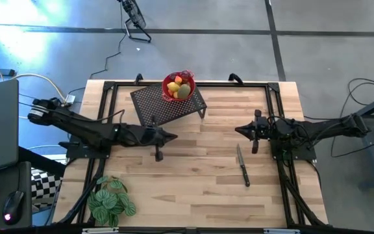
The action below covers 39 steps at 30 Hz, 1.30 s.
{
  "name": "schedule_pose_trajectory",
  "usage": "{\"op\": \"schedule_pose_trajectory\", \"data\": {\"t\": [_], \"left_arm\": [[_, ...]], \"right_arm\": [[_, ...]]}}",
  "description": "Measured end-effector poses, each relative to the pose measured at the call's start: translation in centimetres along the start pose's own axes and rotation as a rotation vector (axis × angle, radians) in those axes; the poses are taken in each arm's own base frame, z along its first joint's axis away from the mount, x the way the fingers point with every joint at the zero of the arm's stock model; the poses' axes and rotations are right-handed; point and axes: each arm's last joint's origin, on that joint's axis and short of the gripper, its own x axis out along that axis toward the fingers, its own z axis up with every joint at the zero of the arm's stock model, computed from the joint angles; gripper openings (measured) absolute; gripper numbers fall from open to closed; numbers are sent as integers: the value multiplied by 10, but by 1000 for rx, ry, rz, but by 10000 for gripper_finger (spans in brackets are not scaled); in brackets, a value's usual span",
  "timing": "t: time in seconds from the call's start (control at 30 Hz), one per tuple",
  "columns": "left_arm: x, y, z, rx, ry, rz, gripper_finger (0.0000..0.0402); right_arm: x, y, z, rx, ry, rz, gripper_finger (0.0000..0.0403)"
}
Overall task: Pick & Place Fruit
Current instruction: Put the knife on the shelf
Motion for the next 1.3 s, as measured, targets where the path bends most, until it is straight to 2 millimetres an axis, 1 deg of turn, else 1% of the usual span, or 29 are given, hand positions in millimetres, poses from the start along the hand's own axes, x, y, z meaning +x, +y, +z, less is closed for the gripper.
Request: {"op": "schedule_pose_trajectory", "data": {"t": [0.17, 0.3, 0.43, 0.57, 0.73, 0.87, 1.07, 1.3], "left_arm": [[-13, 5, -3, -2, -87, 0, 0], [-20, 9, -9, 10, -109, 3, 0], [-28, 12, -21, 30, -110, 15, 0], [-46, 20, -23, 40, -162, 29, 0], [-75, 32, -23, 22, -198, 11, 0], [-94, 39, -33, 11, -158, -28, 0], [-112, 44, -45, 25, -172, -115, 0], [-126, 50, -55, 78, -259, -108, 0]], "right_arm": [[-4, -1, 2, 5, -18, 5, 3], [-8, -1, 5, 11, -48, 10, 2], [-12, -2, 7, 19, -78, 17, 2], [-17, -3, 10, 26, -112, 24, 2], [-21, -4, 13, 37, -149, 14, 2], [-23, -6, 14, 28, -169, -45, 2], [-23, -7, 14, -11, -175, -82, 2], [-23, -7, 14, -31, -175, -98, 2]]}}
